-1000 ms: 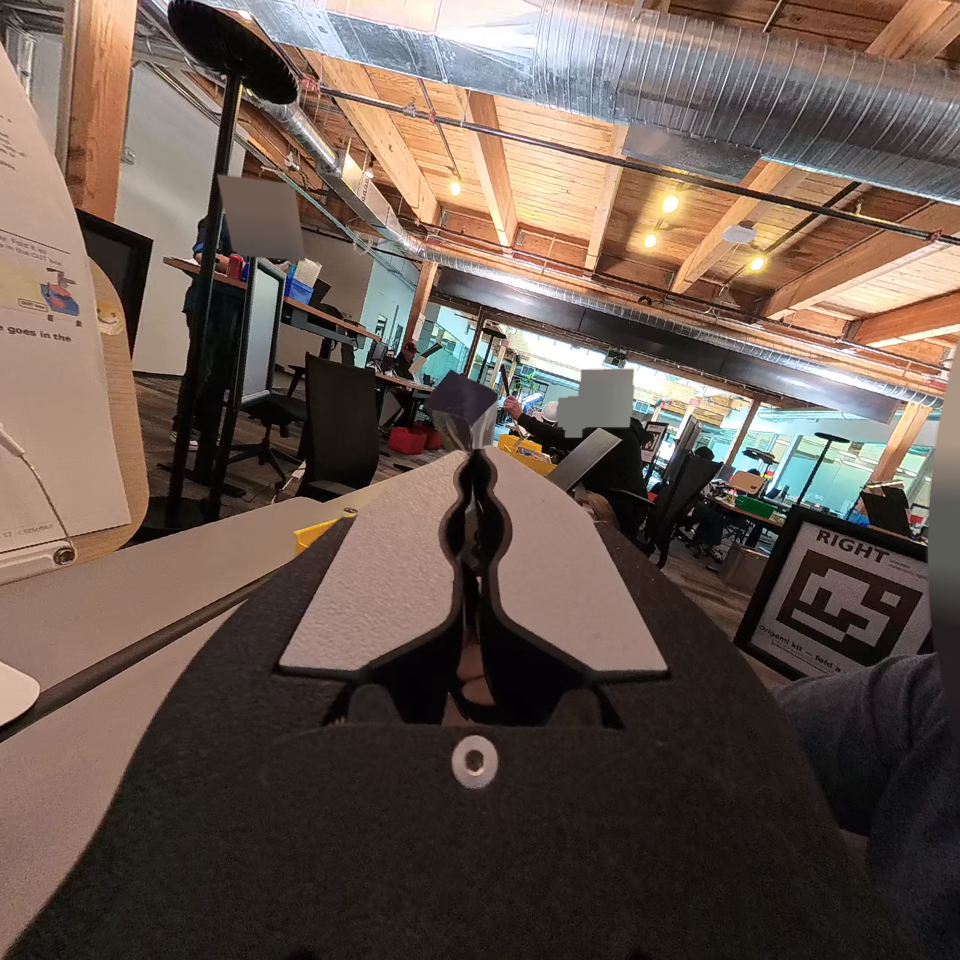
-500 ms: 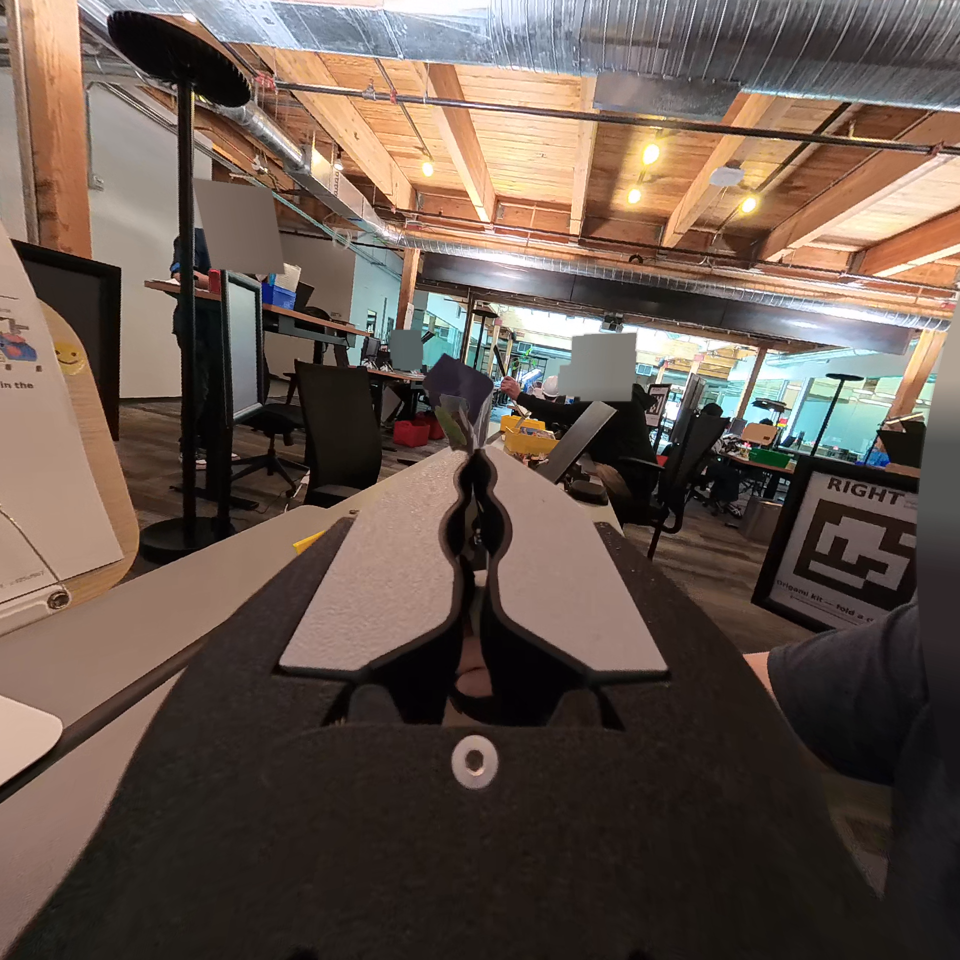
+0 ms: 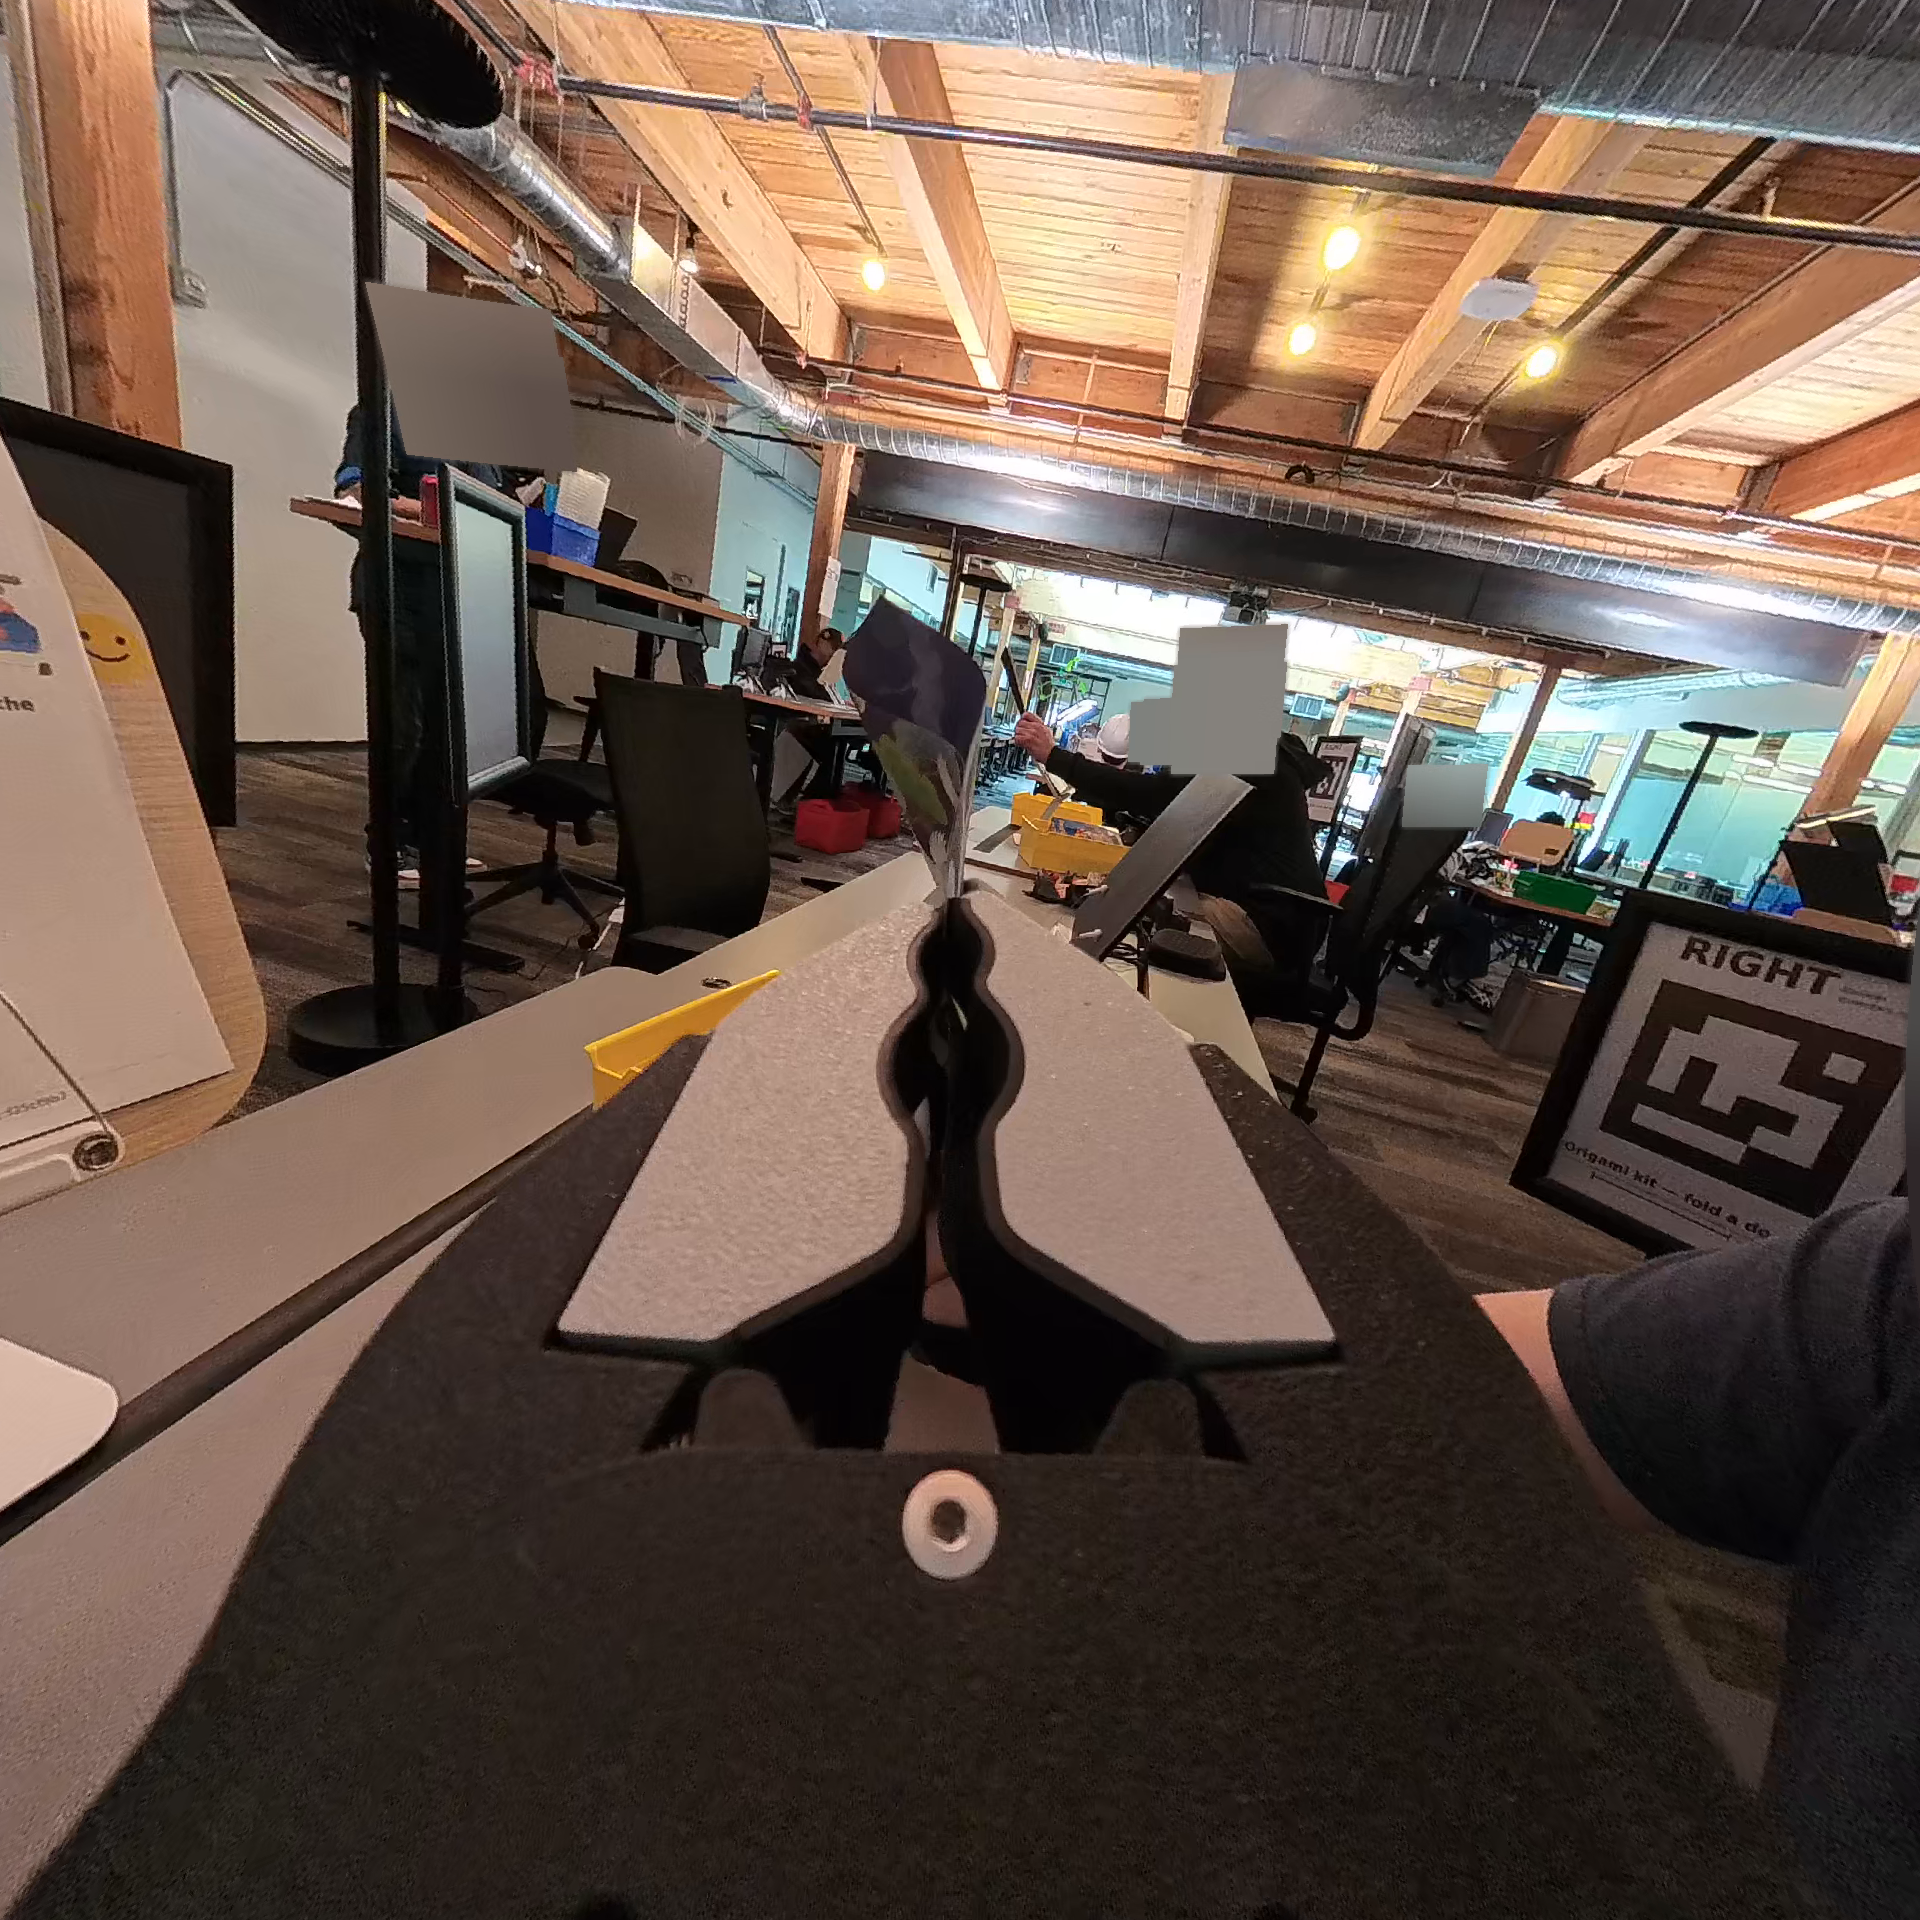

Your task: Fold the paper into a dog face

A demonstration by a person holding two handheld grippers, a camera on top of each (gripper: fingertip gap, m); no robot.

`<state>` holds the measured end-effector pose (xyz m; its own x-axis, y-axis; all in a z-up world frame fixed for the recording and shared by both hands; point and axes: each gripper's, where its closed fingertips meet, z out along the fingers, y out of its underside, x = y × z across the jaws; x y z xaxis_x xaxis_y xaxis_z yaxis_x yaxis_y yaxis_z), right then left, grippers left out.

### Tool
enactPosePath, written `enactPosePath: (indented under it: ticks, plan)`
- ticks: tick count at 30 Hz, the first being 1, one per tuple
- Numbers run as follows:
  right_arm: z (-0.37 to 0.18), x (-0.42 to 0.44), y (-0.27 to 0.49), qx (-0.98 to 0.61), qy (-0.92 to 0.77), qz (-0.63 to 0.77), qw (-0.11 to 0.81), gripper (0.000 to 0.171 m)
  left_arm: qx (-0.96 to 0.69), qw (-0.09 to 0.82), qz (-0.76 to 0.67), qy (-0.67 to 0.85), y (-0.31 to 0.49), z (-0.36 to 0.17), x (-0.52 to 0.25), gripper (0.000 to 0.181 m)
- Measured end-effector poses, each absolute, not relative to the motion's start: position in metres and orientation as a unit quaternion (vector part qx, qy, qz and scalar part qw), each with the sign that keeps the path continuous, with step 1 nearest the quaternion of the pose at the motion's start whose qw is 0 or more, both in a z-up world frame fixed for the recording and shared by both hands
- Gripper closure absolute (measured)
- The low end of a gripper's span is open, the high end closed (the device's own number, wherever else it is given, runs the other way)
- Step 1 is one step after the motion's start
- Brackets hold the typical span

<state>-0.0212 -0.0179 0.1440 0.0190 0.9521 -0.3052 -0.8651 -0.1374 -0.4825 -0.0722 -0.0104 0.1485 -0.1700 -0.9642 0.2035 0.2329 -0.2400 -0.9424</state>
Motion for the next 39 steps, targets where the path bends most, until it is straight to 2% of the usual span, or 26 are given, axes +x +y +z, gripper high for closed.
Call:
enactPosePath:
  ticks: [19, 20, 22, 25, 27, 32, 39]
  plan:
    - [0.148, 0.001, -0.018, -0.263, -0.033, 0.675, 0.689, 0.169, -0.442, 0.457, -0.666, 0.39, -0.011, 0.152, -0.074, 0.181]
    - [0.149, 0.0, -0.018, -0.264, -0.04, 0.675, 0.688, 0.166, -0.439, 0.452, -0.671, 0.39, -0.012, 0.153, -0.075, 0.181]
    - [0.147, -0.009, -0.012, -0.301, -0.065, 0.673, 0.673, 0.143, -0.435, 0.444, -0.682, 0.384, -0.012, 0.155, -0.078, 0.181]
    - [0.143, -0.025, -0.009, -0.352, -0.117, 0.656, 0.658, 0.135, -0.437, 0.444, -0.681, 0.386, -0.01, 0.154, -0.078, 0.181]
    - [0.143, -0.033, -0.012, -0.372, -0.145, 0.647, 0.65, 0.136, -0.442, 0.44, -0.674, 0.396, -0.012, 0.151, -0.076, 0.181]
    - [0.146, -0.027, -0.016, -0.38, -0.164, 0.633, 0.654, 0.169, -0.45, 0.44, -0.653, 0.421, -0.016, 0.144, -0.07, 0.181]
    - [0.147, -0.015, -0.016, -0.341, -0.134, 0.683, 0.632, 0.17, -0.461, 0.436, -0.642, 0.43, -0.016, 0.137, -0.063, 0.181]
